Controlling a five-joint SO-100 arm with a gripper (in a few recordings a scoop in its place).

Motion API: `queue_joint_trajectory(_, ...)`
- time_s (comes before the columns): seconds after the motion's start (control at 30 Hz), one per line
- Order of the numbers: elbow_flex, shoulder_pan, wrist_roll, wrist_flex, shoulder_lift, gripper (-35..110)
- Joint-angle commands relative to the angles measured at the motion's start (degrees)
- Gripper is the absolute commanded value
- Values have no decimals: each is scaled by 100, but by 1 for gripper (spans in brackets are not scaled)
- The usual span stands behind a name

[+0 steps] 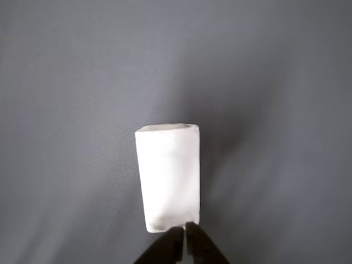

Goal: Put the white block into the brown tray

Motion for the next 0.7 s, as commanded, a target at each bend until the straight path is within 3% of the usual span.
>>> queue_joint_trajectory(0.0, -264, 0, -62, 9, 105, 0)
queue_joint_trajectory(0.23, -272, 18, 26, 9, 105, 2)
queue_joint_trajectory(0.67, -387, 123, 501, -79, 132, 30)
